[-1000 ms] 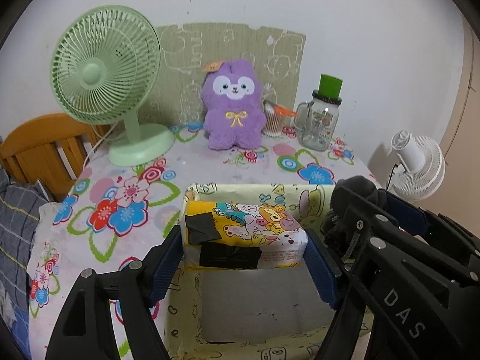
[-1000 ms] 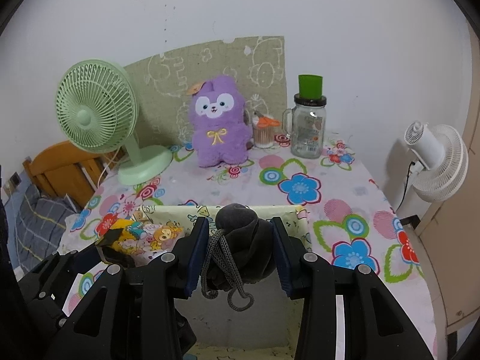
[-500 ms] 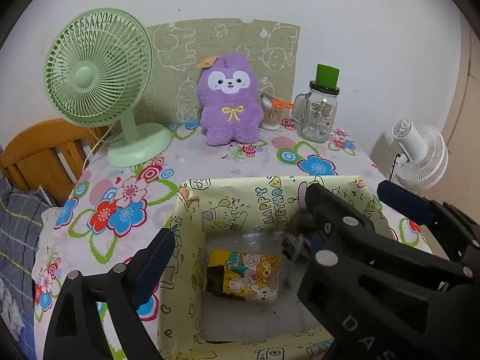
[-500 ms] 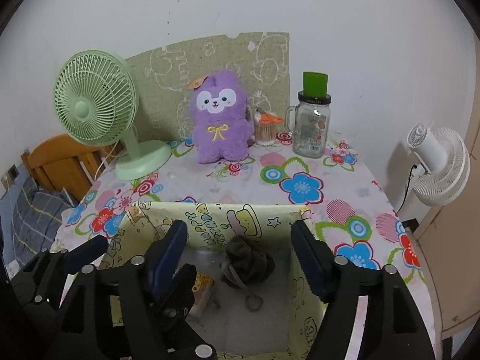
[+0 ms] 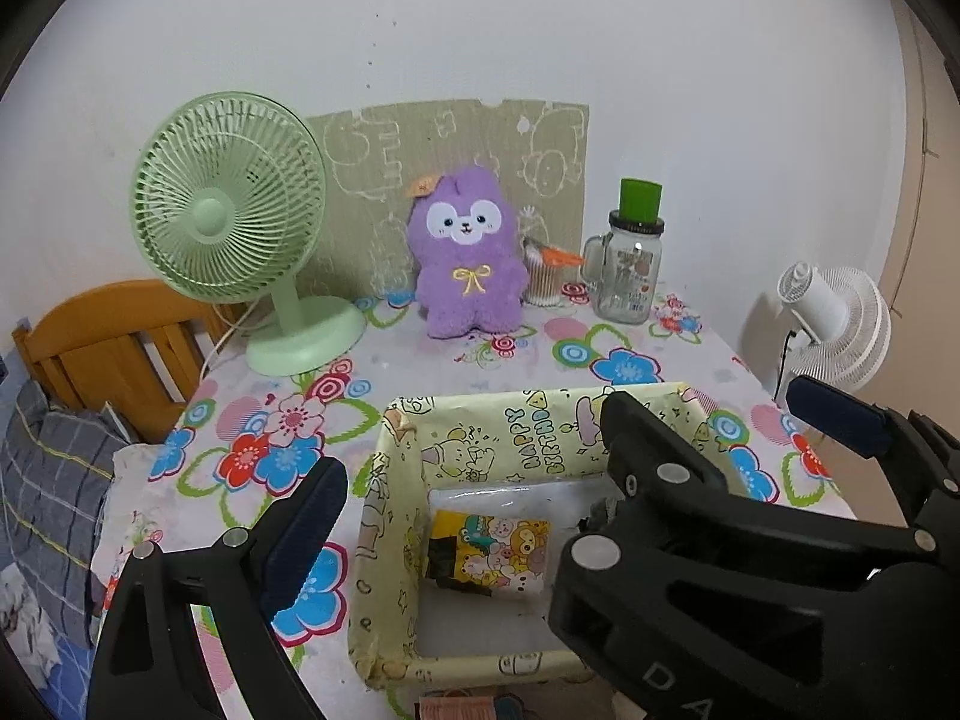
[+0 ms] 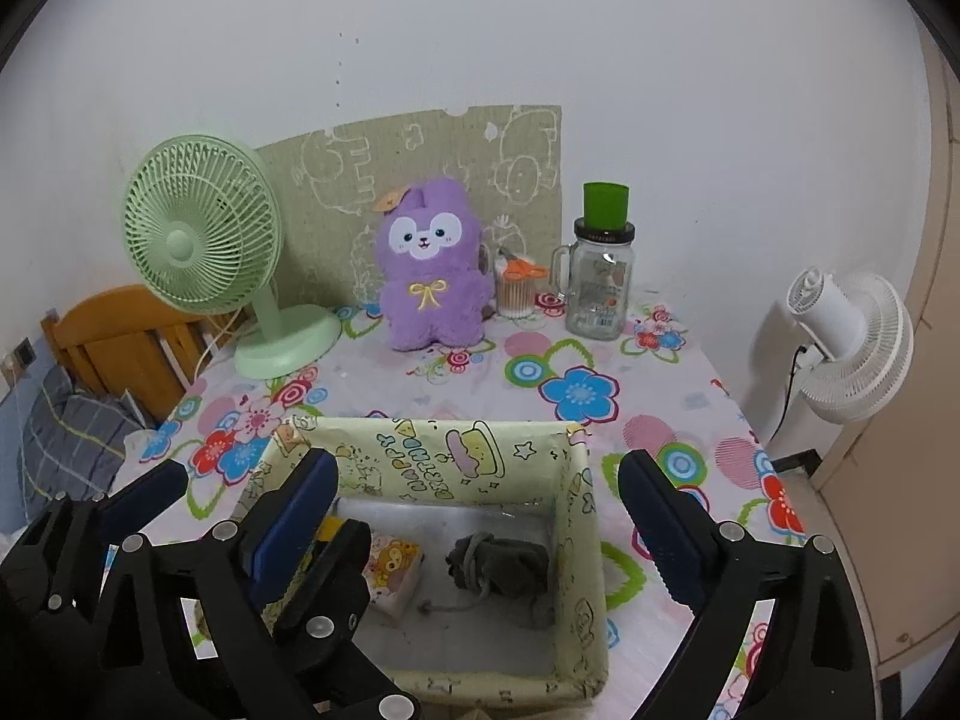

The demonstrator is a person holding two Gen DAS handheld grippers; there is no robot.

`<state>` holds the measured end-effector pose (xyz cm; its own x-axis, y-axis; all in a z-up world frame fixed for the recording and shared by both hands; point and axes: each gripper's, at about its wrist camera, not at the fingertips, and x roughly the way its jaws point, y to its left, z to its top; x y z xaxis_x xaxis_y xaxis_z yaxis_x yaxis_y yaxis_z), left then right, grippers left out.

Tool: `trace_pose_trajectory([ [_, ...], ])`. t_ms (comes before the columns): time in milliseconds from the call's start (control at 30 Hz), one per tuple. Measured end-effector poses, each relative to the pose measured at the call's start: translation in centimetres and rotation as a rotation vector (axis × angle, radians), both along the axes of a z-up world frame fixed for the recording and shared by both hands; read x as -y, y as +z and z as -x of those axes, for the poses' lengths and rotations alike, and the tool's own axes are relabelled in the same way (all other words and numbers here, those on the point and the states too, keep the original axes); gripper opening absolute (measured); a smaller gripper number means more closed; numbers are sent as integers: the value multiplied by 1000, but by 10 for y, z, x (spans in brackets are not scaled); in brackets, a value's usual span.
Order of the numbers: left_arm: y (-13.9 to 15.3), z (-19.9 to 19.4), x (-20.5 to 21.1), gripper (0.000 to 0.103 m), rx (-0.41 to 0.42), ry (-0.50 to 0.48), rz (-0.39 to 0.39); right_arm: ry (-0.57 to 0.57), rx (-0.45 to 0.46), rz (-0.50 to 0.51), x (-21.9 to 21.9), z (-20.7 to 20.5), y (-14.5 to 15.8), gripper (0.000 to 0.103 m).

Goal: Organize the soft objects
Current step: 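Open the left tool over the box while the right tool drops the gray glove inside, then withdraw both tools from the box back toward the remaining pile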

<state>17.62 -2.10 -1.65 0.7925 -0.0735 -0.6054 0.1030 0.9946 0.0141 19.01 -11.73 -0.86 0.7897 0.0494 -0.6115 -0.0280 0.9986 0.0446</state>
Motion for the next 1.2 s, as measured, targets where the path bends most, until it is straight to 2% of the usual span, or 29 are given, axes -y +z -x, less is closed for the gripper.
trace_pose_trajectory([
  [600, 21, 53, 2, 95, 56, -8, 8, 15, 32, -1, 1, 55, 25, 101],
  [1200, 22, 106, 3, 95, 67, -28, 58, 21, 57, 12, 0, 110, 31, 101],
])
